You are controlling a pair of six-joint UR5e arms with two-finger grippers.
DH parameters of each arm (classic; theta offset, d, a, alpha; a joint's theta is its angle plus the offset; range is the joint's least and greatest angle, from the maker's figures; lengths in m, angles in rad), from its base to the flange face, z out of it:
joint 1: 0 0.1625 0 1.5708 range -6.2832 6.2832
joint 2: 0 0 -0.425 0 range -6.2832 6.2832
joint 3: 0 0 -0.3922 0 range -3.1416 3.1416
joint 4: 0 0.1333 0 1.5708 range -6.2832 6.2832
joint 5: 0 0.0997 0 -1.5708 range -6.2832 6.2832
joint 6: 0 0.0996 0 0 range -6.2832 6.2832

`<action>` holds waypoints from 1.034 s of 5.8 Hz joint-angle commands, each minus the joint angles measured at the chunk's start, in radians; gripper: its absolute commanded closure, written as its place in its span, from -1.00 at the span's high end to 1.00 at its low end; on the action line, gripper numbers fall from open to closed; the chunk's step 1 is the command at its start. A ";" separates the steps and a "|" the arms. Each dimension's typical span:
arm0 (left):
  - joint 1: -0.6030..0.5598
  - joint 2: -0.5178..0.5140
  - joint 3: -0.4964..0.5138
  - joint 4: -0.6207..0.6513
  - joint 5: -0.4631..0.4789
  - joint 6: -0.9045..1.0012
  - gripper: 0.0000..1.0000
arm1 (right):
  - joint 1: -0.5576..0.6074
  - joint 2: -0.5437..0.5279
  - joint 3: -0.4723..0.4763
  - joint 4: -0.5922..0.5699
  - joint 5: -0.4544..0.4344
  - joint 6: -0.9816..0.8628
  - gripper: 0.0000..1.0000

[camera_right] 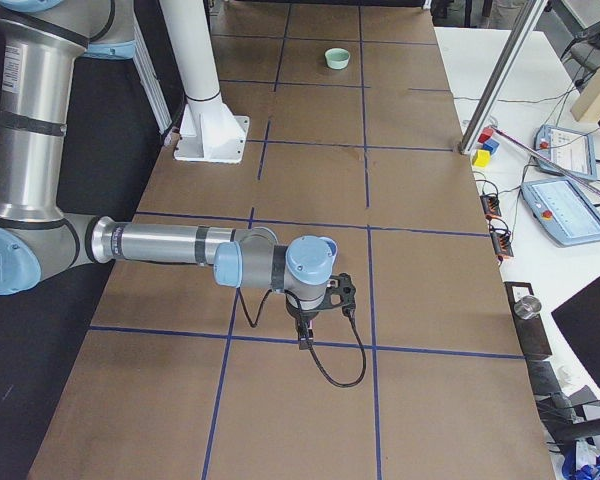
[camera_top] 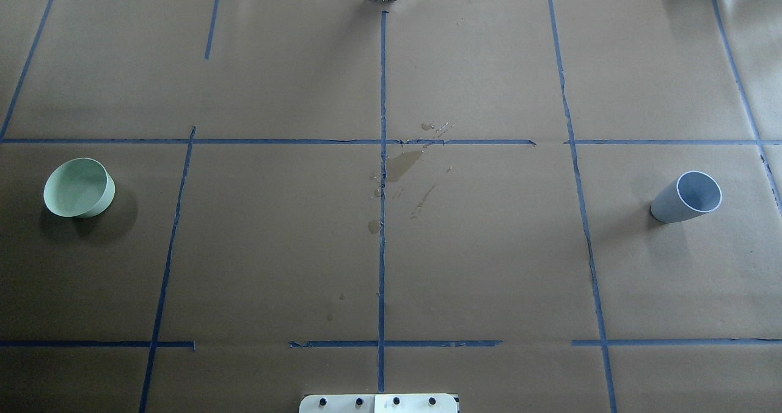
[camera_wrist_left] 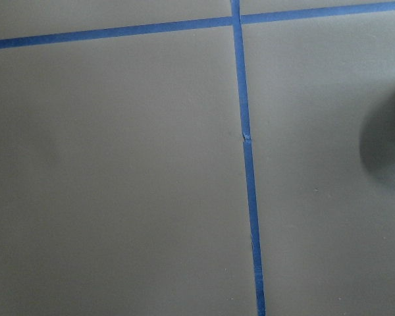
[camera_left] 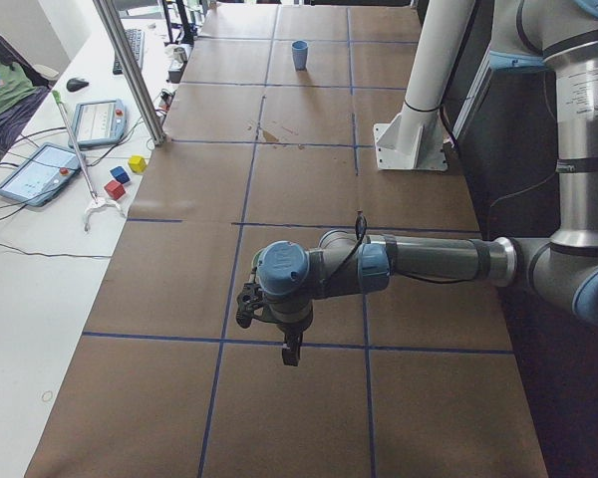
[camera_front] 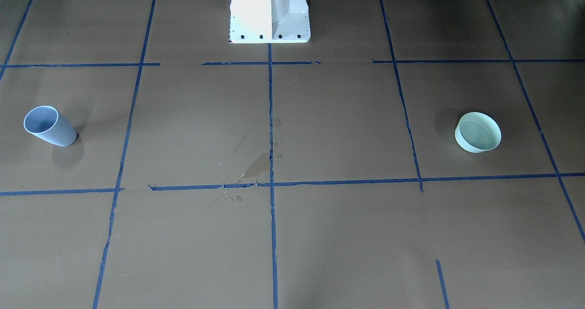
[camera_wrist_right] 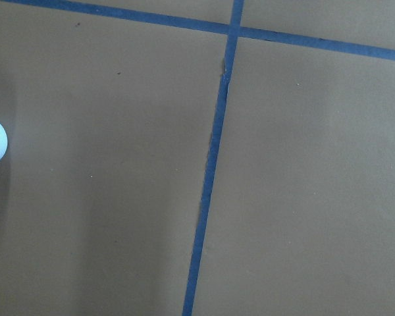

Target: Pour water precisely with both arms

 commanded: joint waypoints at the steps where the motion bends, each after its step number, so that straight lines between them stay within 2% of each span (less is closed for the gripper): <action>1: 0.000 0.004 -0.023 0.011 0.004 0.002 1.00 | -0.002 0.012 0.008 0.000 -0.015 0.001 1.00; 3: 0.003 -0.028 -0.025 -0.037 0.004 -0.005 1.00 | 0.000 0.034 0.021 -0.006 -0.111 0.007 1.00; 4: 0.003 -0.071 -0.004 -0.074 0.003 -0.007 1.00 | 0.002 0.038 0.028 -0.003 -0.092 0.080 1.00; 6: 0.030 -0.080 -0.026 -0.134 -0.005 -0.017 1.00 | 0.000 0.043 0.032 0.006 -0.099 0.075 1.00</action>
